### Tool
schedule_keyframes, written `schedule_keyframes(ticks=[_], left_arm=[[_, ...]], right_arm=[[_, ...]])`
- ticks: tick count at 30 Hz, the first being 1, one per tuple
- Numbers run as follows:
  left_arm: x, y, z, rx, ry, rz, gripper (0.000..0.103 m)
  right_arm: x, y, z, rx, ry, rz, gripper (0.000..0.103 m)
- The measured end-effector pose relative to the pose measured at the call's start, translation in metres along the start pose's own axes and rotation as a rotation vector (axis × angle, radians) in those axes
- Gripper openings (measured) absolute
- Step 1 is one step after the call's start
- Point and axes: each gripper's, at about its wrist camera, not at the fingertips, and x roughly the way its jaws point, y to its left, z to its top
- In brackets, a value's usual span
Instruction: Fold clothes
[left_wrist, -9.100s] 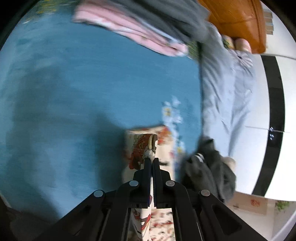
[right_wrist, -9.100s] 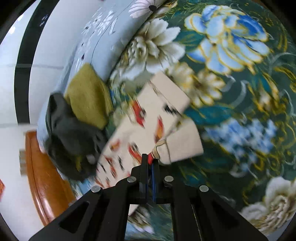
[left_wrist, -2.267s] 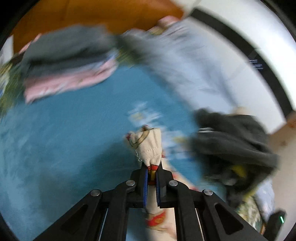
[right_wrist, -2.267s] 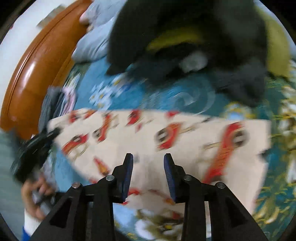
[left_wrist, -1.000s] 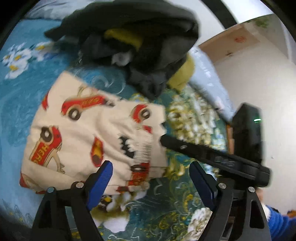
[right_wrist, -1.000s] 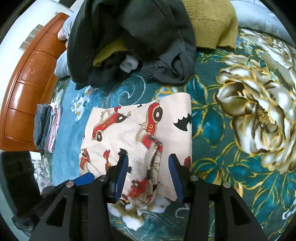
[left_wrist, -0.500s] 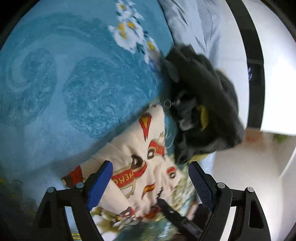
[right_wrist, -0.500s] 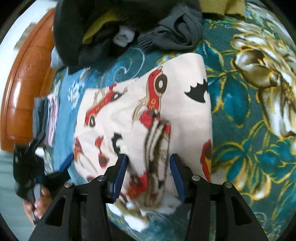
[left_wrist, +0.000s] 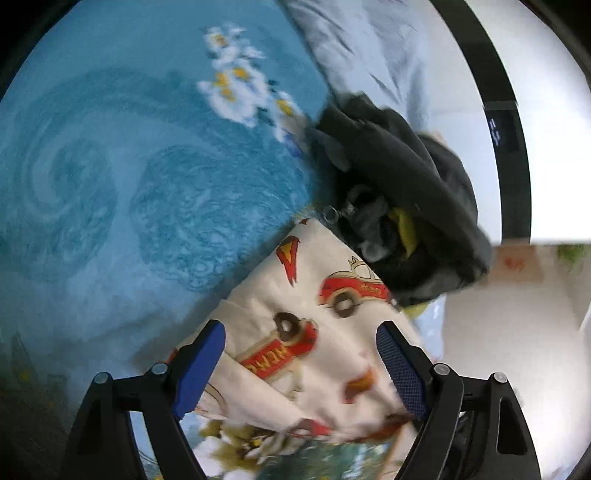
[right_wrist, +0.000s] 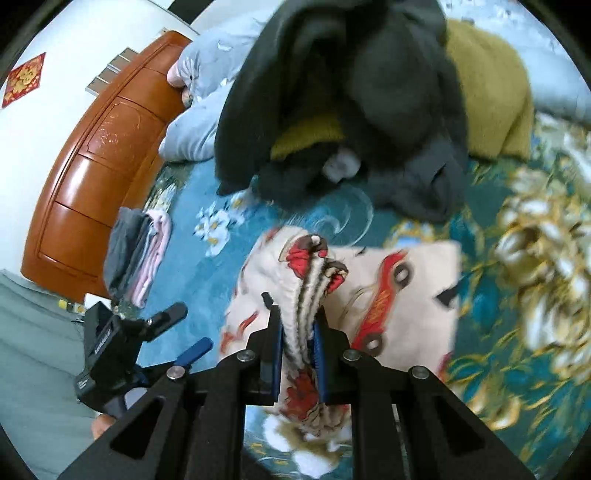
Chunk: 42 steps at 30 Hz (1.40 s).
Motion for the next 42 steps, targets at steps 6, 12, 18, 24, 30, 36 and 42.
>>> schedule_keyframes(ticks=[6, 12, 18, 24, 30, 36, 42], left_arm=[[0.020, -0.018, -0.009, 0.119, 0.101, 0.053, 0.086], [0.007, -0.038, -0.013, 0.221, 0.082, -0.107, 0.086], [0.030, -0.057, -0.024, 0.328, 0.192, -0.059, 0.086], [0.039, -0.029, -0.011, 0.167, 0.191, 0.048, 0.086], [0.040, -0.012, -0.004, 0.083, 0.186, 0.063, 0.086], [0.047, -0.016, -0.005, 0.122, 0.223, 0.098, 0.086], [0.045, -0.020, -0.008, 0.145, 0.215, 0.065, 0.086]], right_arm=[[0.032, -0.064, -0.013, 0.195, 0.079, -0.075, 0.015], [0.041, -0.058, -0.013, 0.173, 0.110, -0.066, 0.016], [0.044, -0.046, -0.011, 0.096, 0.142, -0.030, 0.016], [0.036, -0.039, -0.012, 0.091, 0.132, -0.007, 0.016], [0.047, -0.049, -0.017, 0.099, 0.174, -0.078, 0.017], [0.047, -0.064, -0.022, 0.183, 0.189, -0.061, 0.018], [0.012, -0.057, -0.008, 0.138, 0.090, -0.111, 0.022]])
